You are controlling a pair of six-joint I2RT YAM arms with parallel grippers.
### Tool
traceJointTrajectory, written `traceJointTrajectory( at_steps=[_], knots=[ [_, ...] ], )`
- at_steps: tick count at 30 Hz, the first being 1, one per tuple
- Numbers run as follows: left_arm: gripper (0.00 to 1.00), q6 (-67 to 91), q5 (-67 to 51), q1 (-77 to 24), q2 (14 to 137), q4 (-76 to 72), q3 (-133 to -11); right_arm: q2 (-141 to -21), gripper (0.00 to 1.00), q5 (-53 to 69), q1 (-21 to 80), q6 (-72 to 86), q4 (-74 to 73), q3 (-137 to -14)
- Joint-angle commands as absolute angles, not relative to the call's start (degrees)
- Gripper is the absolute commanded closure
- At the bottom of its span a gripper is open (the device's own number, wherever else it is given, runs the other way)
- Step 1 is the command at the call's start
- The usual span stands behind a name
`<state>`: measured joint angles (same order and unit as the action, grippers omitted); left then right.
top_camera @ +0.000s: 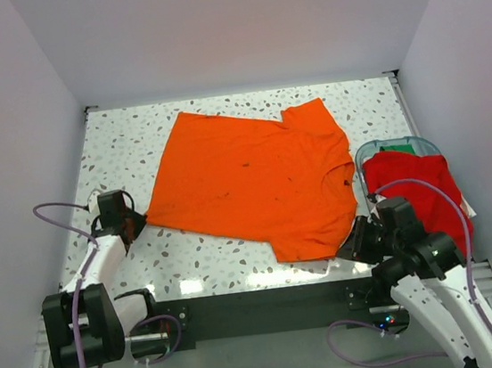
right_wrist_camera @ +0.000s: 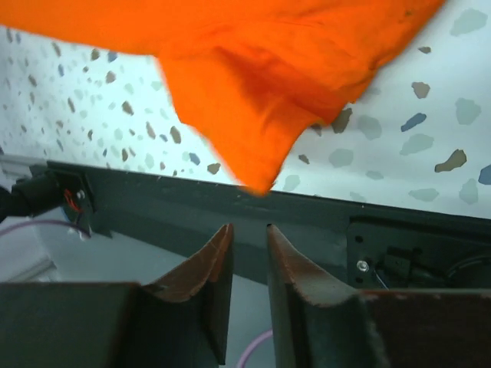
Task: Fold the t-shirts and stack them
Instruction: Flatten the tshirt out
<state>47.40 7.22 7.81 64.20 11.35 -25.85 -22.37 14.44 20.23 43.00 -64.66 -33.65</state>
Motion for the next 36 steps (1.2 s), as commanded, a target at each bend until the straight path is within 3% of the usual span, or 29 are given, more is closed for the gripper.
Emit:
traceJointTrajectory(
  at_steps=[1,5,9,14,20,24,36],
  knots=[
    [1.00,46.8,9.2,8.1,65.0,11.2,-28.2,-23.1,0.71,18.5,20.3,41.0,-69.3,-39.9],
    [1.00,46.8,9.2,8.1,65.5,10.9,-27.9,-27.6,0.56,13.5,20.2,39.7,-66.4,-44.2],
    [1.00,47.1,8.9,8.1,65.5,10.6,-27.5,-35.8,0.53,6.4,20.2,40.3,-55.8,-45.7],
    [1.00,47.2,8.2,8.1,65.7,9.8,-27.3,-60.0,0.52,-7.3,20.2,41.0,-36.7,-47.1],
    [1.00,47.2,8.5,8.0,65.0,8.9,-25.7,-89.4,0.52,-20.6,20.0,39.9,-30.8,-64.0],
    [1.00,48.6,7.6,8.1,64.4,6.3,-23.3,-105.8,0.52,-22.9,20.0,37.7,-32.3,-80.0],
    [1.00,50.7,5.1,8.0,63.8,1.9,-19.6,-137.9,0.51,-20.4,18.7,29.5,-41.9,-114.7]
  ],
)
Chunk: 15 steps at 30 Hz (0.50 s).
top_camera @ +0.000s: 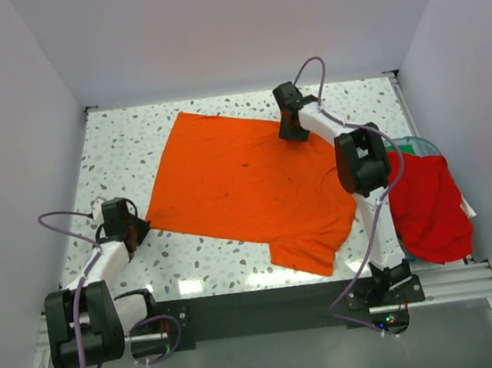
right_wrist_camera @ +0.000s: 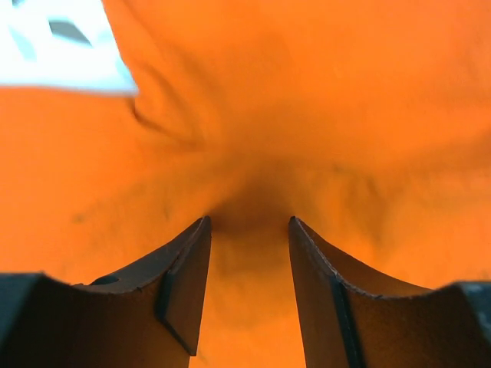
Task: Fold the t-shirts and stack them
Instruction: Flatten the tshirt out
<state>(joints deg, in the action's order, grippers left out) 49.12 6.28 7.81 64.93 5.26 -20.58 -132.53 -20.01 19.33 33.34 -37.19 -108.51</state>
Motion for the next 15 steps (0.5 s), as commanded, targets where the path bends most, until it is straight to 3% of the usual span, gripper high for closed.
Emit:
traceJointTrajectory(
  at_steps=[1,8,15],
  knots=[
    [1.00,50.8,4.8,7.9,63.6,1.3,-19.1,-141.1,0.51,-20.0,18.8,28.9,-43.6,-117.0],
    [1.00,52.0,3.5,7.8,65.2,-2.0,-18.4,-154.7,0.49,-16.1,18.7,24.1,-49.1,-140.3],
    [1.00,52.5,1.8,7.6,68.4,-4.5,-18.7,-157.6,0.38,-8.7,18.8,22.0,-40.7,-143.9]
  ],
)
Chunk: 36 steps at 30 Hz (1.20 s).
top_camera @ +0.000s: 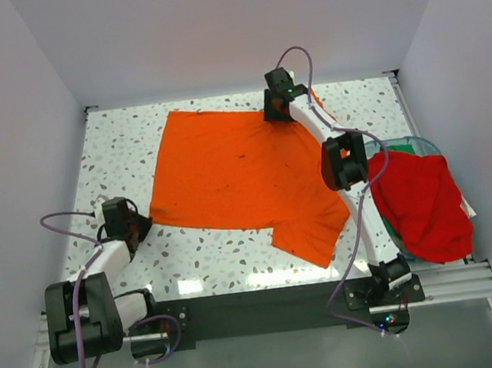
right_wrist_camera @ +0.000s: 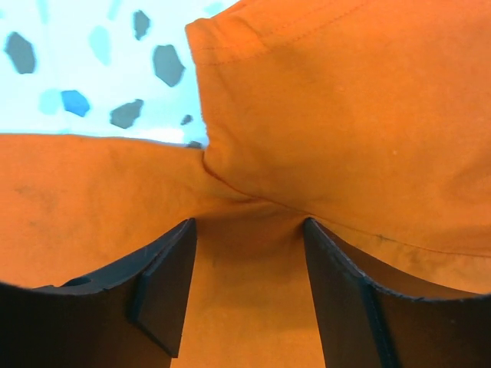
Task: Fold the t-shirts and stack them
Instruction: Flatten the tshirt out
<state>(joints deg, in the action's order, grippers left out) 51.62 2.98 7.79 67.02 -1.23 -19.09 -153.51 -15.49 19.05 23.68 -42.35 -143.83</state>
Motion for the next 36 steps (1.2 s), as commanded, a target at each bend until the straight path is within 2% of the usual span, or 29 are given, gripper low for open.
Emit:
traceJointTrajectory(
  at_steps=[1,9,11,16,19,27,31,34,36],
  knots=[
    [1.00,52.7,1.7,7.6,68.6,-4.8,-18.5,-157.8,0.36,-6.0,18.8,21.7,-38.4,-144.0],
    [1.00,53.0,0.4,6.9,69.7,-5.7,-18.3,-161.9,0.21,2.0,20.2,18.2,-31.6,-149.4],
    [1.00,53.3,0.4,6.5,69.1,-5.5,-18.0,-161.7,0.14,3.0,20.6,17.6,-29.1,-149.0],
    [1.00,53.5,1.2,6.2,67.7,-3.0,-18.5,-161.1,0.08,3.5,21.5,15.6,-25.1,-148.3],
    [1.00,53.5,3.2,6.2,65.6,-0.1,-18.6,-158.2,0.02,1.9,21.4,15.1,-24.7,-147.3],
    [1.00,54.0,5.3,6.2,60.9,3.5,-17.6,-139.3,0.01,-4.3,21.4,16.4,-28.7,-139.2],
    [1.00,53.4,5.6,6.2,61.7,2.9,-17.3,-126.9,0.01,-9.7,21.4,19.8,-32.8,-127.8],
    [1.00,53.4,5.4,6.2,62.0,2.2,-16.7,-114.4,0.01,-10.8,21.4,23.7,-31.7,-108.2],
    [1.00,53.3,5.4,6.2,61.6,2.0,-16.4,-108.6,0.01,-11.2,21.3,26.9,-31.4,-99.9]
  ],
)
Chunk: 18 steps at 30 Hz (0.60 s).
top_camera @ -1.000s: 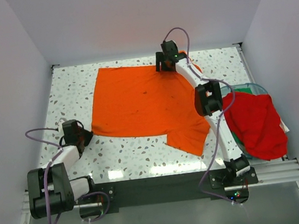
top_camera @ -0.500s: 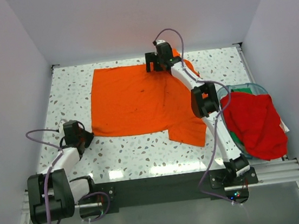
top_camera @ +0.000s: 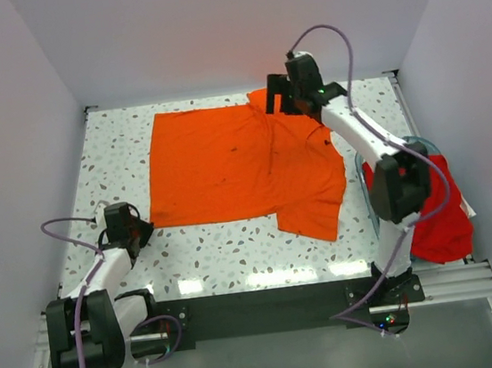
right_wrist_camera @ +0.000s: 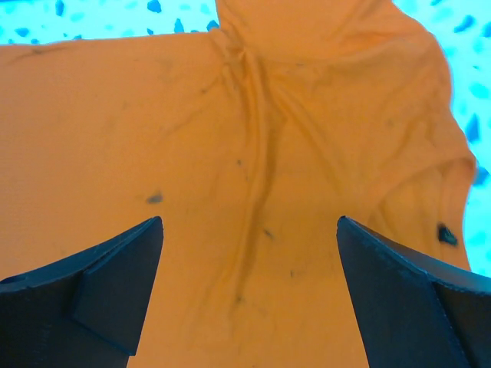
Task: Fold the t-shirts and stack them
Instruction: Flatten the tshirt out
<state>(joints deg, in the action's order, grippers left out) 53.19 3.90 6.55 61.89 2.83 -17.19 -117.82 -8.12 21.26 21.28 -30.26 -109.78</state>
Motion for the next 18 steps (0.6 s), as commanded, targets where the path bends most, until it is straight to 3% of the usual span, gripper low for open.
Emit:
traceJointTrajectory(
  at_steps=[1,10,18],
  knots=[
    [1.00,53.3,5.3,6.2,61.1,1.8,-16.3,-102.0,0.02,-10.9,21.3,28.0,-29.8,-91.2],
    [1.00,52.8,5.4,6.2,58.2,3.2,-16.2,-73.5,0.13,-8.8,21.4,36.9,-26.5,-49.7],
    [1.00,51.9,5.4,6.2,56.1,4.4,-15.5,-54.0,0.20,-13.9,21.4,41.8,-32.6,-34.2]
  ],
)
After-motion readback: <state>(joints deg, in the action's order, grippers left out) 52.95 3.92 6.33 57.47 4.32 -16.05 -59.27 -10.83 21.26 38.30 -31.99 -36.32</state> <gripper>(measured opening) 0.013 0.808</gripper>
